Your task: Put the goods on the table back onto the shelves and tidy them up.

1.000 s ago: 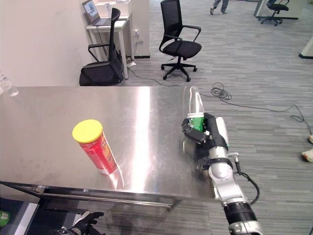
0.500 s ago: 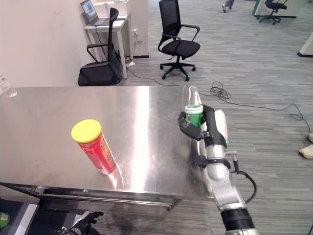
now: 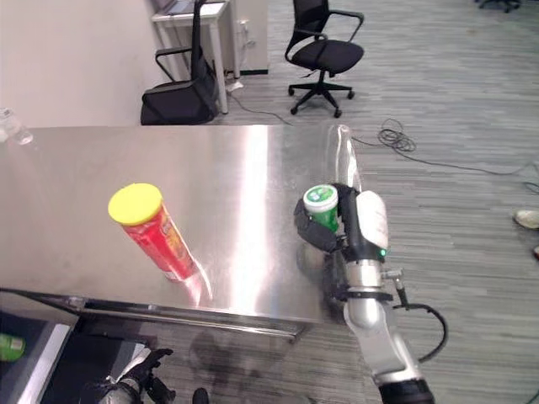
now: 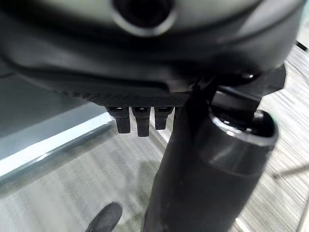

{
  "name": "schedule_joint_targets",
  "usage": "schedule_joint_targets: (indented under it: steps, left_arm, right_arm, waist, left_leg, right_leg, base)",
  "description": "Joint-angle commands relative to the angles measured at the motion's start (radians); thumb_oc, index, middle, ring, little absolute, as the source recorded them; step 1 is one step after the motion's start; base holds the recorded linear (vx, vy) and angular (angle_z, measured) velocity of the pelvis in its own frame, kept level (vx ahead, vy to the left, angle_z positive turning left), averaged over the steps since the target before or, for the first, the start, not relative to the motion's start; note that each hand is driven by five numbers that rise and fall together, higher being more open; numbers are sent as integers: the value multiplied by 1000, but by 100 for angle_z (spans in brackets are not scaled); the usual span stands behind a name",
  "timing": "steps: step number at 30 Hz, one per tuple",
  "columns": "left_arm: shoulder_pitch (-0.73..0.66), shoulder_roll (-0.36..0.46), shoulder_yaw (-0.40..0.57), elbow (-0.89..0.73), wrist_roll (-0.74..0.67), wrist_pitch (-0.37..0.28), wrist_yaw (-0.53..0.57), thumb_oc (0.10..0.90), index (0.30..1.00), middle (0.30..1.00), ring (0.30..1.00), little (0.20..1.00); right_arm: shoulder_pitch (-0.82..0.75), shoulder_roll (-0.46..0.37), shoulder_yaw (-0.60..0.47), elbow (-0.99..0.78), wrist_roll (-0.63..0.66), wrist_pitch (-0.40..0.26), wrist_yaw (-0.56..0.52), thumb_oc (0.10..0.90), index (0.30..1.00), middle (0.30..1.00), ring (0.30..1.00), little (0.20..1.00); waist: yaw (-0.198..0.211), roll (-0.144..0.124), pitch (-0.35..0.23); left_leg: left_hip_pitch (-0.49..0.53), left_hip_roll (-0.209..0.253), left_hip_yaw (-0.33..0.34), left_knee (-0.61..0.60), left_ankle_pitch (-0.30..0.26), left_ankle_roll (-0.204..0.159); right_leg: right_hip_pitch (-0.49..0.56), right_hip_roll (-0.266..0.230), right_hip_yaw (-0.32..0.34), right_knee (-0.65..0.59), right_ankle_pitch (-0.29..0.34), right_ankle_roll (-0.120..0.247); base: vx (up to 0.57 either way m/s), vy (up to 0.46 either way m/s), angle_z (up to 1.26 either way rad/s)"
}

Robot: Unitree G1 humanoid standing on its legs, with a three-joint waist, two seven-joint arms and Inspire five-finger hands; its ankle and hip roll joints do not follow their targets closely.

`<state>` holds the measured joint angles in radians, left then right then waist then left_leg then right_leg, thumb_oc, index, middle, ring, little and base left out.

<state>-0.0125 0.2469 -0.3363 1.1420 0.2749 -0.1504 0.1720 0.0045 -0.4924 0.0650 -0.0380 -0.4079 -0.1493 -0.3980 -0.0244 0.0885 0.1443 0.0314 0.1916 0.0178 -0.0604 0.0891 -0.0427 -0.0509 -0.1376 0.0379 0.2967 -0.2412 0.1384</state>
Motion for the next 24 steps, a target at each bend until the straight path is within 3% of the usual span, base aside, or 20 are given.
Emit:
schedule_joint_targets:
  steps: [1, 3, 4, 5, 6, 8, 12, 14, 15, 18, 24]
  left_arm:
    - [-66, 46, 36, 43, -48, -11, 69, 800, 900, 900, 900, 900]
    - [-70, 59, -27, -13, 43, -13, 87, 800, 900, 900, 900, 900]
    - [-70, 59, -28, -13, 43, -13, 87, 800, 900, 900, 900, 900]
    - [-67, 84, -67, -112, 82, -29, 64, 800, 900, 900, 900, 900]
    - [-64, 87, -67, -118, 81, -27, 61, 800, 900, 900, 900, 900]
    - [-47, 91, -13, -122, 22, -17, 51, 800, 900, 900, 900, 900]
    - [-31, 30, 79, 8, -79, -8, 49, 800, 900, 900, 900, 900]
    - [-29, 6, 48, 24, -47, -14, 29, 800, 900, 900, 900, 900]
    - [-33, -11, -18, -1, 0, -24, -15, 800, 900, 900, 900, 900]
    - [-46, -20, -51, -42, -14, -28, -54, 800, 900, 900, 900, 900]
    - [-72, -40, -68, -26, -23, -17, -84, 800, 900, 900, 900, 900]
  right_arm:
    - [-14, -26, -76, -238, 22, -90, -93, 400, 300, 300, 300, 300]
    - [21, -41, -111, -238, 11, -87, -119, 400, 300, 300, 300, 300]
    - [22, -41, -112, -238, 11, -87, -119, 400, 300, 300, 300, 300]
    - [35, -57, -138, -231, 10, -84, -137, 400, 300, 300, 300, 300]
    - [36, -57, -138, -230, 10, -84, -138, 400, 300, 300, 300, 300]
    - [55, -63, -160, -227, 23, -73, -136, 400, 300, 300, 300, 300]
    - [63, -61, -184, -268, 34, -69, -117, 400, 300, 300, 300, 300]
    - [52, -61, -192, -292, 37, -75, -106, 400, 300, 300, 300, 300]
    - [51, -50, -212, -303, 66, -81, -89, 400, 300, 300, 300, 300]
    - [58, -38, -226, -295, 93, -84, -75, 400, 300, 300, 300, 300]
    - [57, -37, -241, -262, 118, -80, -50, 400, 300, 300, 300, 300]
  waist:
    - [-8, -72, -27]
    - [-17, -61, -1]
    - [-18, -61, -2]
    - [-34, -61, 16]
    - [-32, -63, 14]
    - [-38, -62, 12]
    - [-54, -56, -5]
    - [-73, -49, -16]
    - [-97, -28, -35]
    - [-118, -9, -50]
    - [-163, 23, -85]
  left_leg:
    - [-38, 84, -6, -25, 45, -105]
    - [-101, 117, 13, -17, 115, -110]
    - [-103, 117, 11, -17, 115, -110]
    - [-130, 129, 131, -13, 139, -97]
    - [-129, 128, 134, -14, 139, -96]
    - [-126, 133, 239, 4, 144, -101]
    - [-74, 89, 323, 95, 56, -94]
    - [-18, 72, 407, 161, -13, -86]
    - [75, 56, 471, 247, -99, -101]
    - [142, 48, 484, 299, -112, -112]
    - [245, 13, 419, 377, -87, -144]
  right_leg:
    - [59, 41, -13, -84, 48, -26]
    - [74, 70, -49, -100, 48, -47]
    - [74, 70, -50, -100, 49, -48]
    - [75, 66, -93, -115, 62, -53]
    - [76, 65, -91, -118, 64, -52]
    - [82, 56, -117, -171, 98, -47]
    - [86, 31, -157, -259, 155, -44]
    - [77, 29, -209, -288, 179, -44]
    - [80, 32, -278, -321, 194, -35]
    - [68, 35, -360, -331, 215, -38]
    - [1, 44, -502, -332, 250, -59]
  base:
    - [-91, -471, 25]
    - [-144, -422, 39]
    - [-205, -225, 54]
    - [-136, -105, 73]
    - [-220, -160, 77]
    - [-168, -96, 68]
    - [-179, -71, 5]
    - [-200, -95, 35]
    - [-165, -69, 65]
    - [-160, -24, 105]
    - [-209, 42, 96]
